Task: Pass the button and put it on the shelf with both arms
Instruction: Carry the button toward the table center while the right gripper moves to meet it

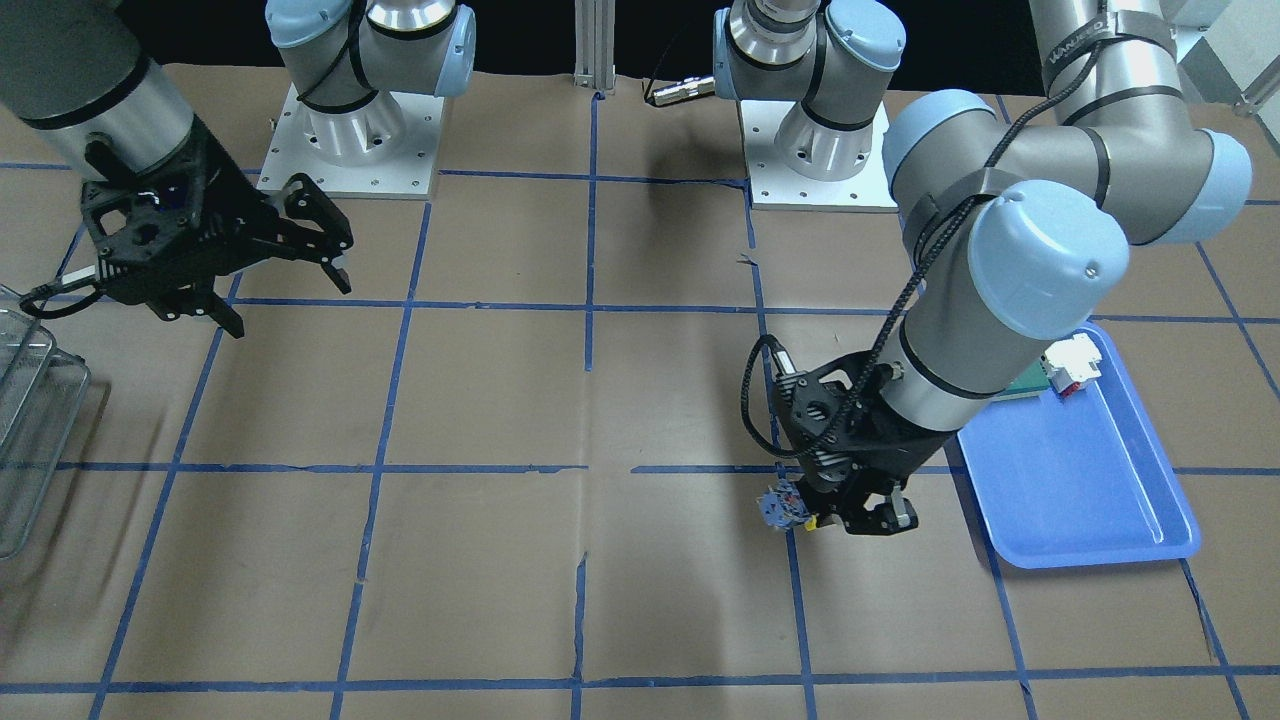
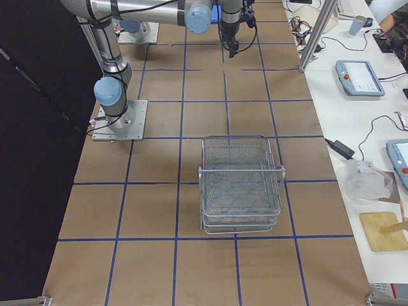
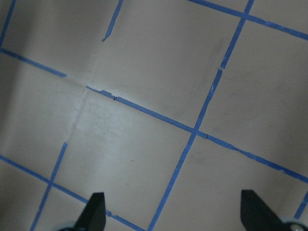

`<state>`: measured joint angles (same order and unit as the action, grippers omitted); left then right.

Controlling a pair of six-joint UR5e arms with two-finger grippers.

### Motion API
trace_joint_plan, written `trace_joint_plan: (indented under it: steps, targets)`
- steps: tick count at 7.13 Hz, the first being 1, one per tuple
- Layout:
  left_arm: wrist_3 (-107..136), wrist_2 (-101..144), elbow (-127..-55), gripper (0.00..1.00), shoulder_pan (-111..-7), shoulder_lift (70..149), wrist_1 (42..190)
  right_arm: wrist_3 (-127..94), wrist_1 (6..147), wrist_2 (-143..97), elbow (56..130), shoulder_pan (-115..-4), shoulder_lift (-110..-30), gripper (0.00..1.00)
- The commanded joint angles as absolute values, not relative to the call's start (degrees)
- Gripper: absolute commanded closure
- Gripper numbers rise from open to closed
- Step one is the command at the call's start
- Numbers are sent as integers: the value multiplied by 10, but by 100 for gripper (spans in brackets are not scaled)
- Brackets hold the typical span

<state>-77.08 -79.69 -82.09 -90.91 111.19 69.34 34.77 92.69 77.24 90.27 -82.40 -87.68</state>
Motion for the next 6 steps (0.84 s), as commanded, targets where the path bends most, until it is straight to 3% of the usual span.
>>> trace_joint_plan:
  steps: [1, 5, 6]
  targets:
    - [-880, -696, -810, 100, -931, 1114, 676, 593, 871, 717, 904, -775, -897, 0]
    - [-890, -583, -811, 100, -1015, 1121, 611, 854, 902, 553, 943, -784, -904, 0]
    - [-903, -559, -811, 100, -1028, 1119, 606, 857, 973, 528, 963, -785, -904, 0]
